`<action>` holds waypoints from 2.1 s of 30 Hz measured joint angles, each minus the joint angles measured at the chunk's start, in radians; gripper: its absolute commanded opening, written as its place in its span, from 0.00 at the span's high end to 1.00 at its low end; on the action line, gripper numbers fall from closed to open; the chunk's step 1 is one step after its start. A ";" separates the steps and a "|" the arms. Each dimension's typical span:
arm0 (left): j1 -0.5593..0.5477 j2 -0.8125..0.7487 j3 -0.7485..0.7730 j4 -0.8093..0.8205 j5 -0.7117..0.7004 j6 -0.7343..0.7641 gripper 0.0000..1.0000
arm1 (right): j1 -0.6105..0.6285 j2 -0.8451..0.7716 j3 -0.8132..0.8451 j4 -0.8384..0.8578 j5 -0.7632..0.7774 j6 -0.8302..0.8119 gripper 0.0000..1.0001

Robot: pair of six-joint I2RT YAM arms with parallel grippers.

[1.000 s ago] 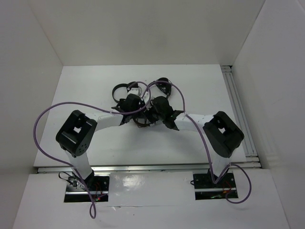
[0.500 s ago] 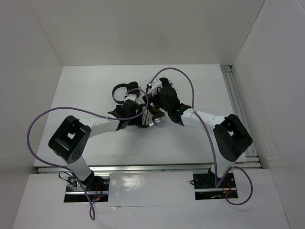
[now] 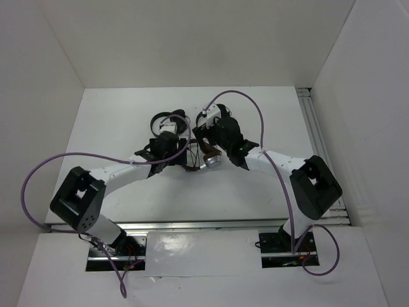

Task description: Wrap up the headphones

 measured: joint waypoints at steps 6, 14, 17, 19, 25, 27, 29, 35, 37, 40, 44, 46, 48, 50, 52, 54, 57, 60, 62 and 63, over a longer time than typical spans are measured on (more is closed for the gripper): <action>0.001 -0.161 0.013 -0.044 -0.046 -0.008 0.00 | 0.000 -0.045 -0.004 -0.005 0.000 0.025 0.00; -0.007 -0.352 0.048 -0.199 -0.102 -0.084 0.00 | 0.007 -0.135 0.032 -0.153 0.045 0.129 0.00; -0.029 -0.462 0.071 -0.292 -0.105 -0.128 0.00 | 0.023 -0.190 0.072 -0.275 0.071 0.207 0.00; -0.059 -0.564 0.074 -0.344 -0.101 -0.150 0.00 | 0.040 -0.254 0.078 -0.351 0.078 0.258 0.00; -0.116 -0.895 0.082 -0.506 -0.025 -0.174 0.00 | 0.086 -0.519 -0.005 -0.474 0.054 0.398 0.00; -0.120 -0.983 0.089 -0.566 0.003 -0.172 0.00 | 0.100 -0.618 -0.064 -0.507 0.039 0.435 0.00; -0.121 -1.046 0.091 -0.621 0.026 -0.165 0.00 | 0.108 -0.713 -0.115 -0.557 0.024 0.465 0.00; -0.122 -1.288 0.056 -0.735 0.083 -0.124 0.00 | 0.111 -0.962 -0.183 -0.710 -0.018 0.529 0.00; -0.122 -1.387 0.035 -0.737 0.096 -0.123 0.00 | 0.111 -1.052 -0.190 -0.750 -0.029 0.543 0.00; -0.122 -1.493 0.028 -0.747 0.107 -0.125 0.00 | 0.111 -1.184 -0.196 -0.818 -0.036 0.566 0.00; -0.123 -1.538 0.027 -0.762 0.106 -0.130 0.00 | 0.111 -1.321 -0.175 -0.909 -0.044 0.588 0.00; -0.123 -1.537 0.024 -0.772 0.105 -0.135 0.00 | 0.111 -1.339 -0.130 -0.967 -0.023 0.588 0.00; -0.123 -1.537 0.021 -0.780 0.103 -0.148 0.00 | 0.111 -1.338 -0.085 -1.006 -0.002 0.587 0.00; -0.123 -1.537 0.020 -0.782 0.103 -0.152 0.00 | 0.111 -1.338 -0.061 -1.027 0.008 0.587 0.00; -0.123 -1.537 0.020 -0.784 0.103 -0.153 0.00 | 0.111 -1.338 -0.060 -1.044 0.013 0.587 0.00; -0.123 -1.537 0.020 -0.785 0.102 -0.154 0.00 | 0.111 -1.336 -0.060 -1.069 0.021 0.587 0.00; -0.123 -1.537 0.020 -0.787 0.103 -0.154 0.00 | 0.111 -1.336 -0.061 -1.085 0.026 0.587 0.00; -0.123 -1.537 0.020 -0.787 0.102 -0.154 0.00 | 0.111 -1.336 -0.061 -1.092 0.027 0.587 0.00; -0.123 -1.537 0.020 -0.787 0.102 -0.154 0.00 | 0.111 -1.335 -0.061 -1.093 0.028 0.587 0.00; -0.123 -1.537 0.020 -0.787 0.102 -0.154 0.00 | 0.111 -1.335 -0.061 -1.093 0.030 0.587 0.00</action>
